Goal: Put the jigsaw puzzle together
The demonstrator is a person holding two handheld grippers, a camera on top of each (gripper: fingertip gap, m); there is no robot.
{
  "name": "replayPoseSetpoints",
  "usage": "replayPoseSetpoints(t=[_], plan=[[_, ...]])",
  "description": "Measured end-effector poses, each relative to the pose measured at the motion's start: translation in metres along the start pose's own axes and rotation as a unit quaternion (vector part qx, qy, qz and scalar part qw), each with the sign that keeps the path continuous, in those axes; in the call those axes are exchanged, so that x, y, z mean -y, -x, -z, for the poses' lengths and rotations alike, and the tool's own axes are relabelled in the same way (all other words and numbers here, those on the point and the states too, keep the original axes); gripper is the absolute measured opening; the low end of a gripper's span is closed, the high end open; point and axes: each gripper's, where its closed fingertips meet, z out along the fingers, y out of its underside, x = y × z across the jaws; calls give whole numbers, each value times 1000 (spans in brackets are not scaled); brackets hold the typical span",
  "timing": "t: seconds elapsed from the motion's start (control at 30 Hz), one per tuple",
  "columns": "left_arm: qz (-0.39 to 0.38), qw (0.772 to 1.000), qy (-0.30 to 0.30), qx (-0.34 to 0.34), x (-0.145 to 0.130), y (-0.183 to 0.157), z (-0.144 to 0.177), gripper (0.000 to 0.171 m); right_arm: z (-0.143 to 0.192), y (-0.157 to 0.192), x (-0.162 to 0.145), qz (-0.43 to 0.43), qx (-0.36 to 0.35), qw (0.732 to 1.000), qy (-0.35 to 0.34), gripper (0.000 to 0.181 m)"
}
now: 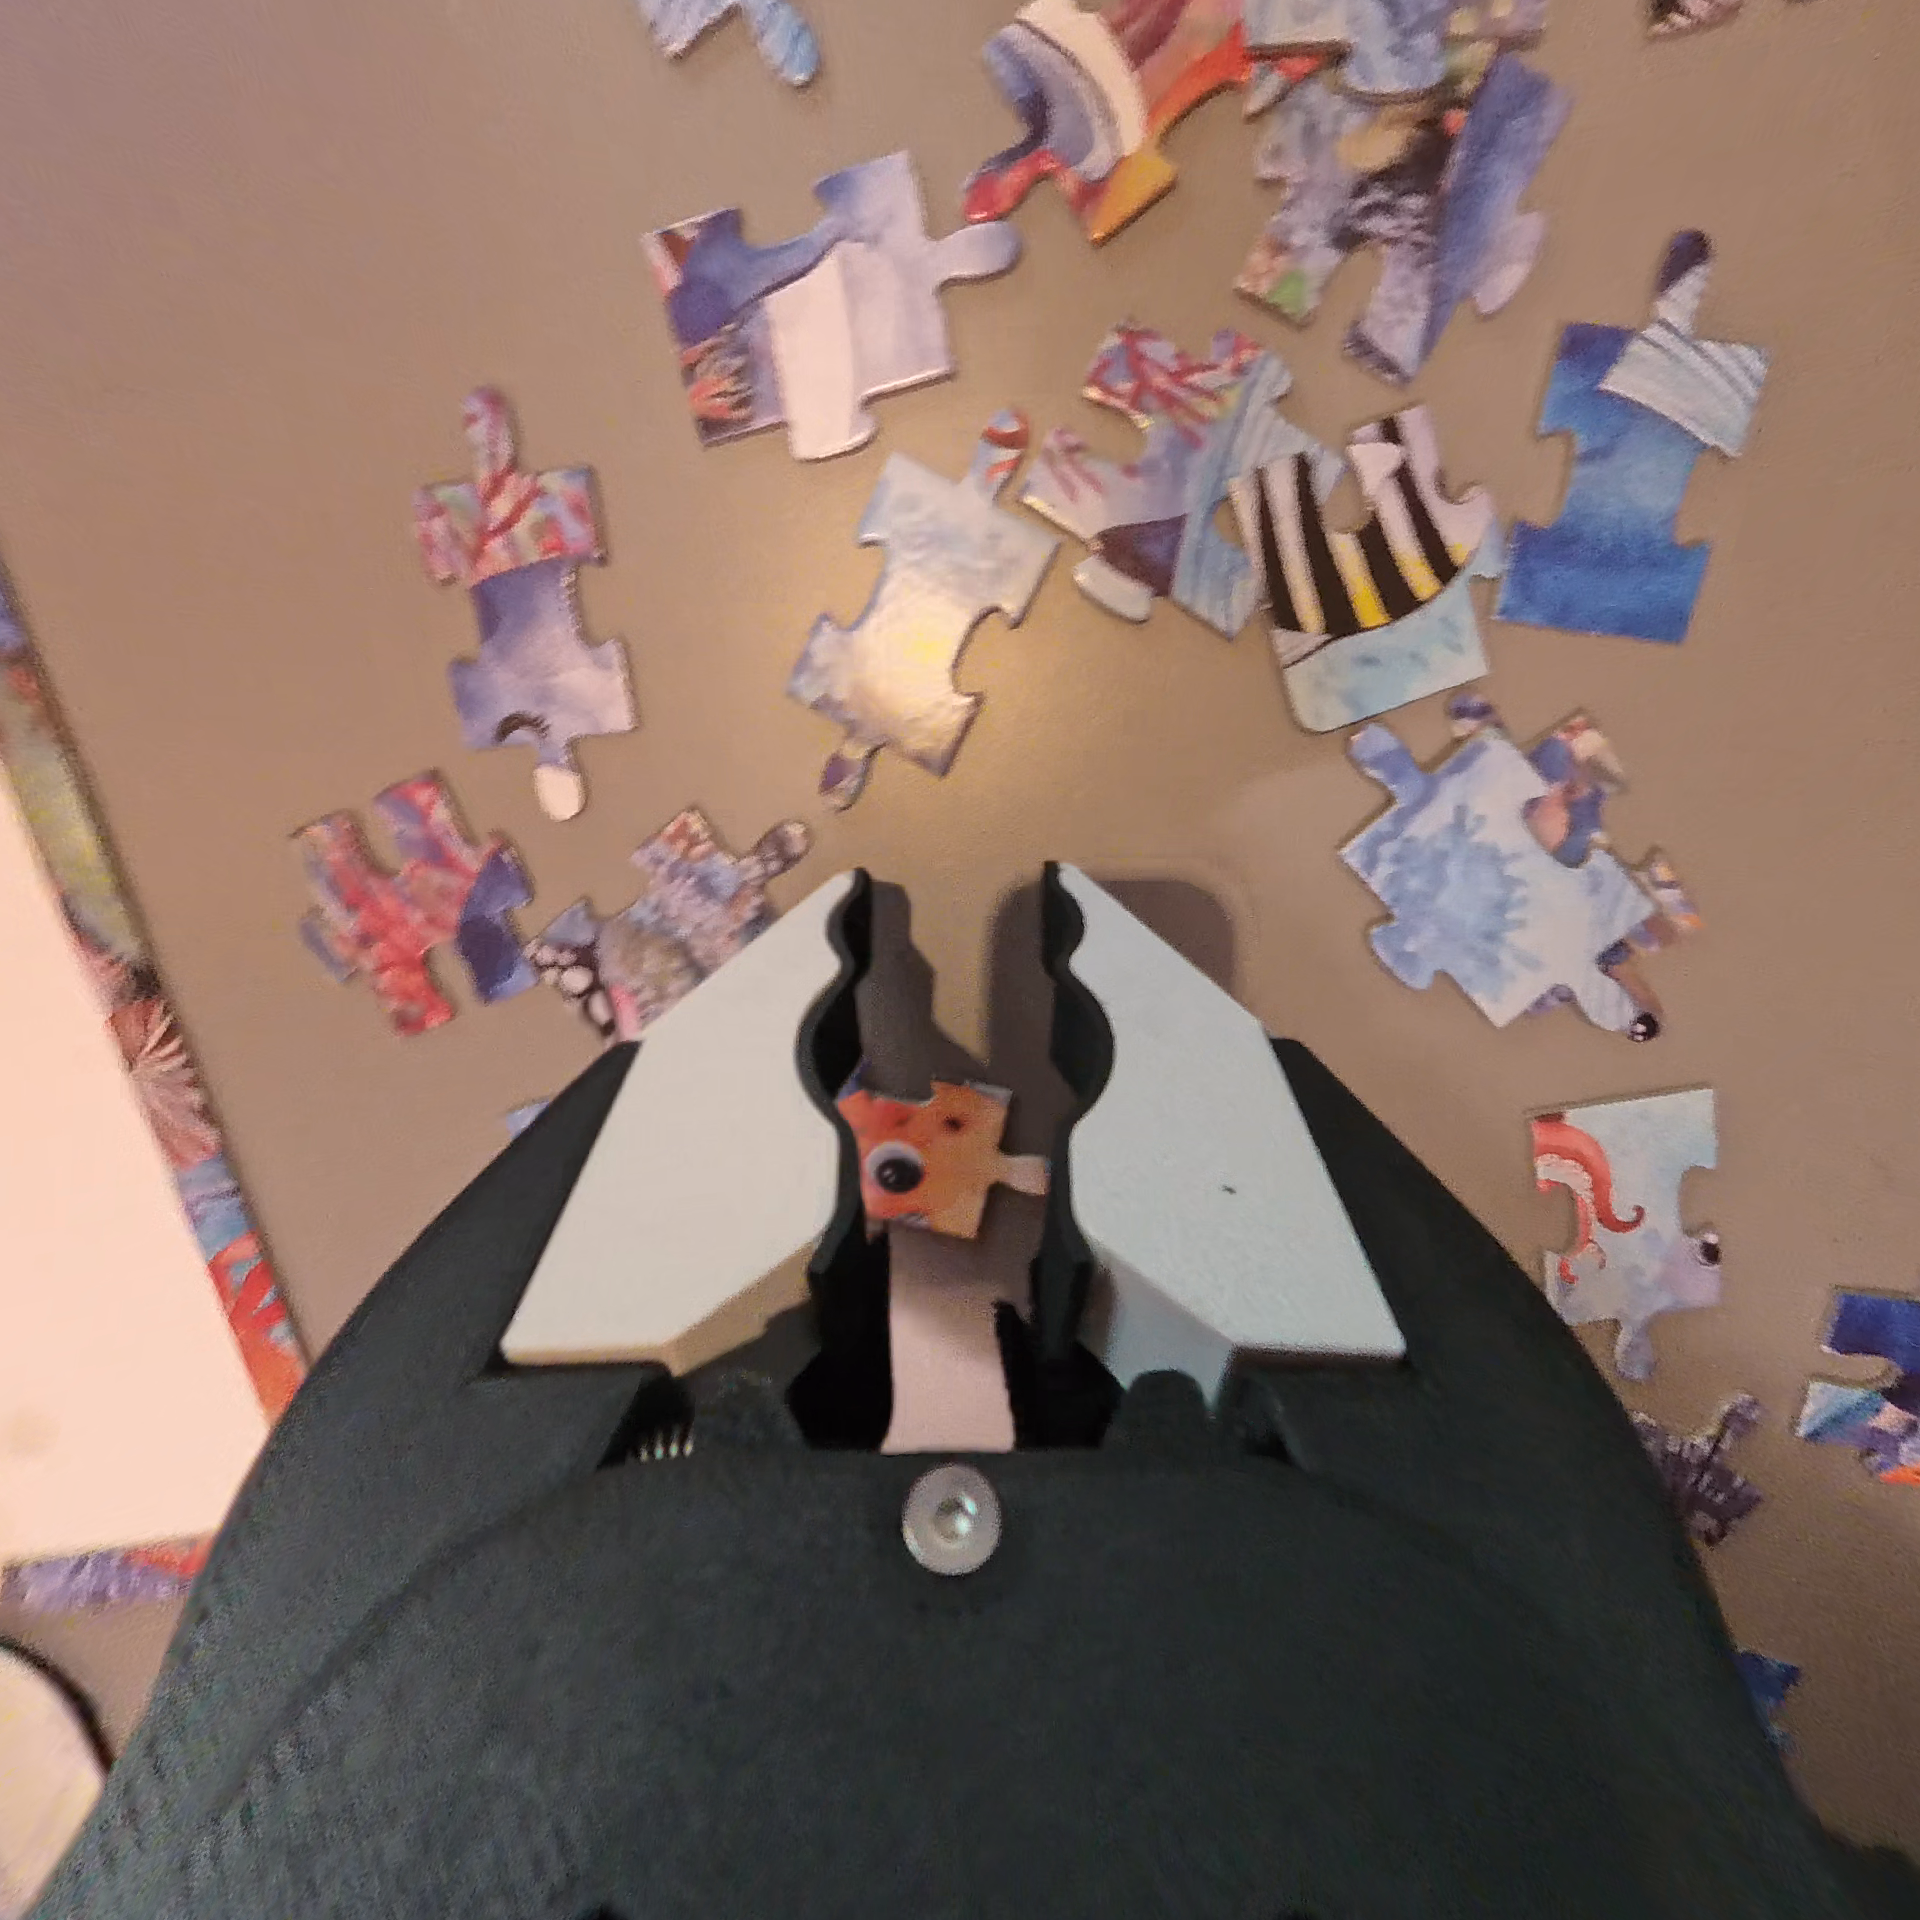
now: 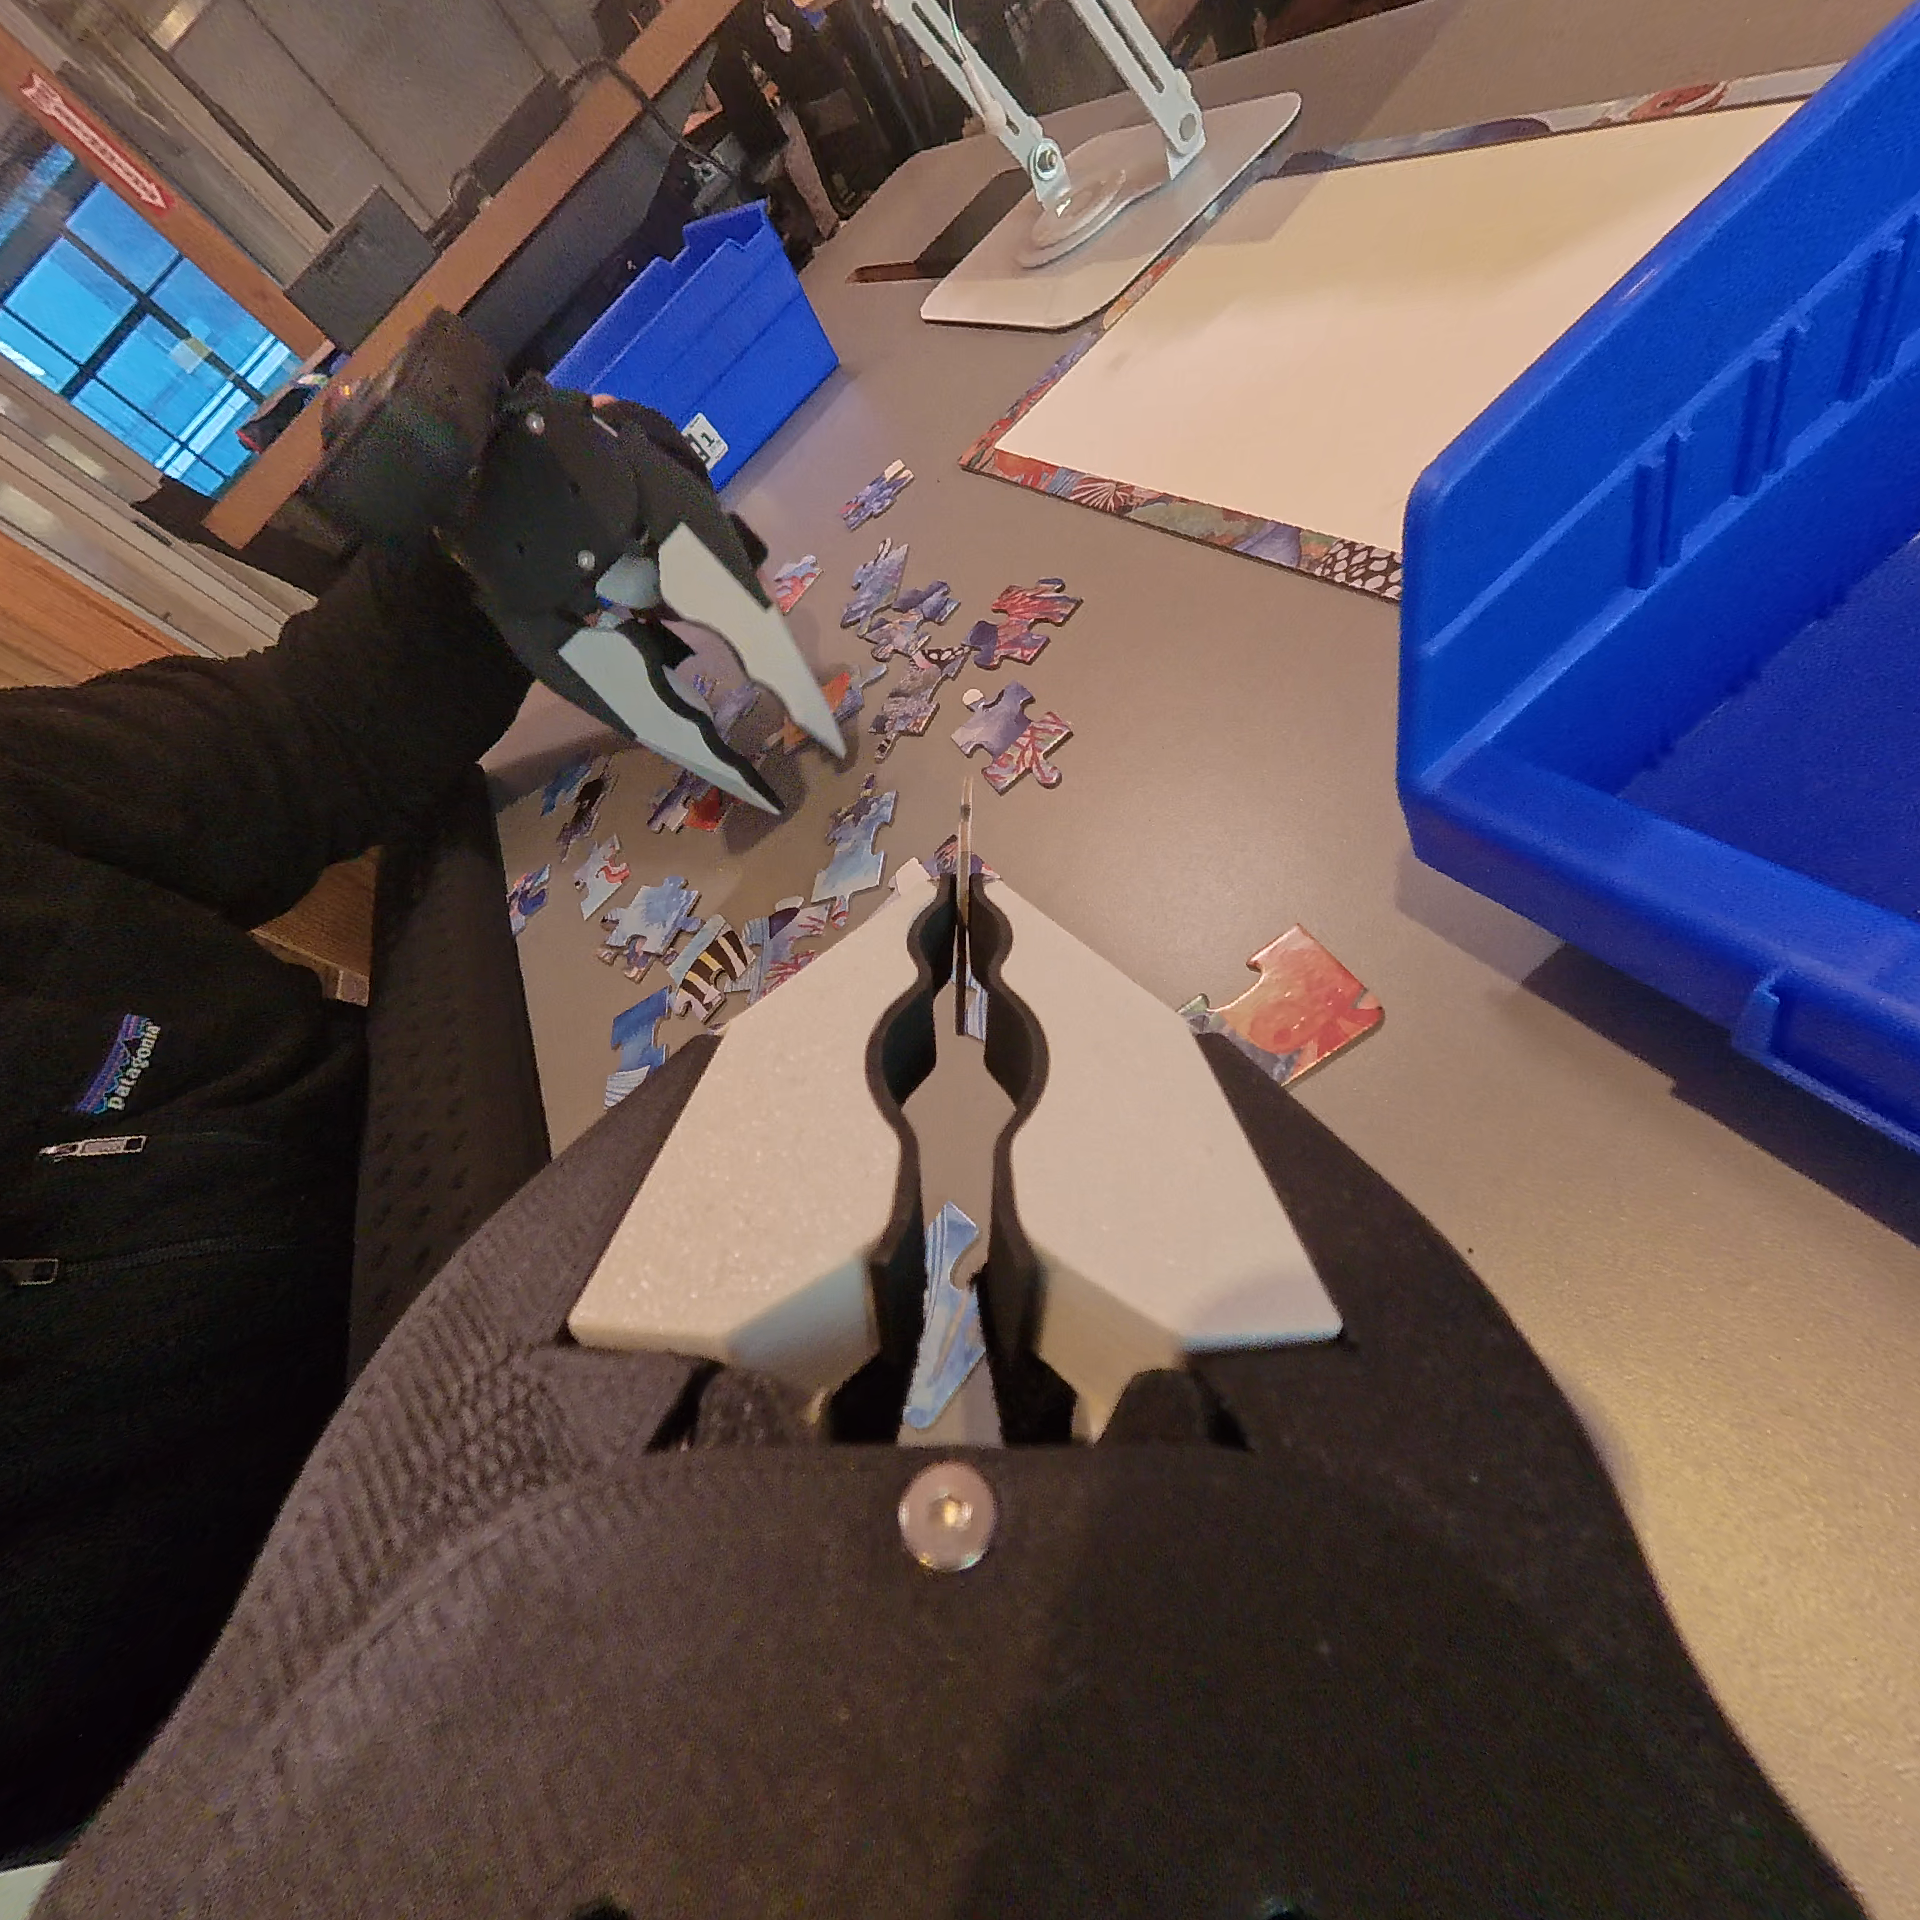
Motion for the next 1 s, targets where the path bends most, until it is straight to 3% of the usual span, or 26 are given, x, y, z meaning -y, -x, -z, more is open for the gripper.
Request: replayPoseSetpoints(t=[0.17,0.27,0.57,0.8,1.0], plan=[[59,997,-5,55,-13,34,18,56,0,-1,0,1,-2,1000,0,0],[78,995,5,64,-24,44,19,60,0,-1,0,1,-3,1000,1,0],[111,993,-6,42,-27,53,5,57,-1,-4,-3,0,-7,1000,5,0],[82,995,-20,-52,-10,18,2,48,-4,-4,-6,0,-7,1000,14,0],[76,994,-70,31,16,53,10,48,-14,9,-13,10,26,999,37,0]])
